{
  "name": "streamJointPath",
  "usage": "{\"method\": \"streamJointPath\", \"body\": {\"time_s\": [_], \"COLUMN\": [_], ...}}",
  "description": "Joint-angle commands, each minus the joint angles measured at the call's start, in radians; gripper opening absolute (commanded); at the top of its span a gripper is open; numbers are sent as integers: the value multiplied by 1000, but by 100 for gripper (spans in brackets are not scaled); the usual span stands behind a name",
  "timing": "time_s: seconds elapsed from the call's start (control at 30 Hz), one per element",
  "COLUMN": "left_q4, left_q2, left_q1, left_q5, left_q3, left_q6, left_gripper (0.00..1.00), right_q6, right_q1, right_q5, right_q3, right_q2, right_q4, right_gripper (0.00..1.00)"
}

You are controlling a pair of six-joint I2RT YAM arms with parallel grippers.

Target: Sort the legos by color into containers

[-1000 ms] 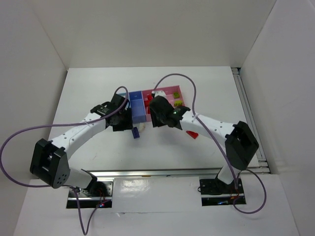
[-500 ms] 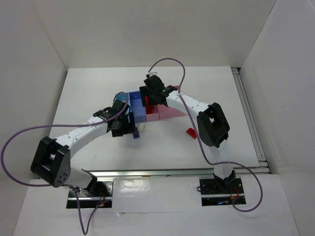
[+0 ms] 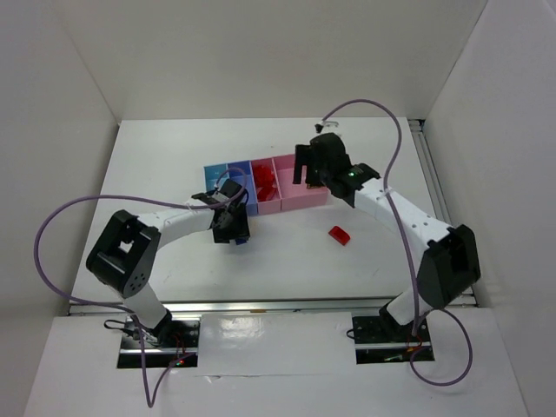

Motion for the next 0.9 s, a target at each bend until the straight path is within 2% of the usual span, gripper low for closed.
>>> {"method": "streamJointPath", "body": {"time_s": [0.0,0.13,0.2,0.23,0.27,0.37,0.4,0.57,0.63,0.77,0.87], "left_q4": [24,13,-14,-28,-37,-108,-141,-249,-295,-336,-364], "left_q2": [28,65,80,80,80,30,10,-111,-122,-87,6], "left_q1": [-9,-31,-31,-31,-40,-49,-61,-70,-70,-35,17], "left_q5": [-34,-111,-120,-134,-143,-154,-154,-180,-203,-293,-327], "left_q3": [33,58,81,90,104,138,138,216,275,374,462], "left_q6": [-26,-26,-26,-26,-26,-14,3,52,63,97,108], "left_gripper": [67,62,50,35,28,14,14,2,2,2,2], "right_q6": [18,18,18,18,18,18,18,38,38,47,47], "right_q1": [-31,-53,-79,-88,-88,-119,-132,-152,-163,-172,-172], "right_q5": [28,37,37,37,37,16,15,29,38,38,52], "right_q3": [-66,-143,-172,-183,-205,-258,-270,-333,-354,-379,-399], "right_q2": [-96,-151,-167,-180,-181,-220,-230,-283,-293,-293,-305], "right_q4": [13,-8,-17,-18,-28,-28,-28,-39,-51,-87,-97], "right_gripper": [88,88,88,88,88,88,88,88,88,88,89]}}
